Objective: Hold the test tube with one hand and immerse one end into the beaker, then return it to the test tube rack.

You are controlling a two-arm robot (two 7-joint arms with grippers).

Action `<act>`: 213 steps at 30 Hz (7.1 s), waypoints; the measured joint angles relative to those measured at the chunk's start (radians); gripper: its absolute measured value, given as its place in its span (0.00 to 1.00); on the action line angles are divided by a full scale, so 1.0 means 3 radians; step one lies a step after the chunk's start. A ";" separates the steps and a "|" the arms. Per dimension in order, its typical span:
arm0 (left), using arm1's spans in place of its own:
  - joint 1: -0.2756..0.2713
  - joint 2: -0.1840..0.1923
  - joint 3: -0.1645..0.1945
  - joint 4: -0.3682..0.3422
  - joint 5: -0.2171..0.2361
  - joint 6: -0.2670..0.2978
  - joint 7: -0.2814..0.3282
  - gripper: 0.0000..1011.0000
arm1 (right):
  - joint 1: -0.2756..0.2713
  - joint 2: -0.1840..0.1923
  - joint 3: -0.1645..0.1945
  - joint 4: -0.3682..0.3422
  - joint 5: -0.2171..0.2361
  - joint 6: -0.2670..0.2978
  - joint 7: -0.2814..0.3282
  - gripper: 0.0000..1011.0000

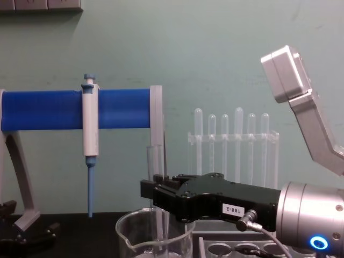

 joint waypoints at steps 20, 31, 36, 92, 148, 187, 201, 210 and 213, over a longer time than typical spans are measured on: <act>0.0000 0.0000 0.0000 0.0000 0.0000 0.0000 0.0000 0.99 | 0.0000 0.0000 0.0000 0.0000 0.0000 0.0000 0.0000 0.22; 0.0000 0.0000 0.0000 0.0000 0.0000 0.0000 0.0000 0.99 | 0.0000 0.0000 0.0000 0.0000 0.0000 0.0000 0.0000 0.22; 0.0000 0.0000 0.0000 0.0000 0.0000 0.0000 0.0000 0.99 | 0.0000 0.0000 0.0000 0.0000 0.0000 0.0000 0.0000 0.22; 0.0000 0.0000 0.0000 0.0000 0.0000 0.0000 0.0000 0.99 | 0.0000 0.0000 0.0000 0.0000 0.0000 0.0000 0.0000 0.22; 0.0000 0.0000 0.0000 0.0000 0.0000 0.0000 0.0000 0.99 | 0.0000 0.0000 0.0000 0.0000 0.0000 0.0000 0.0000 0.22; 0.0000 0.0000 0.0000 0.0000 0.0000 0.0000 0.0000 0.99 | 0.0000 0.0000 0.0000 0.0000 0.0000 0.0000 0.0000 0.22; 0.0000 0.0000 0.0000 0.0000 0.0000 0.0000 0.0000 0.99 | -0.0002 0.0000 0.0003 -0.0005 -0.0001 0.0001 0.0000 0.22; 0.0000 0.0000 0.0000 0.0000 0.0000 0.0000 0.0000 0.99 | 0.0007 0.0063 0.0073 -0.0312 0.0005 0.0103 -0.0008 0.22; 0.0000 0.0000 0.0000 0.0000 0.0000 0.0000 0.0000 0.99 | 0.0033 0.0106 0.0101 -0.0473 0.0024 0.0206 -0.0025 0.22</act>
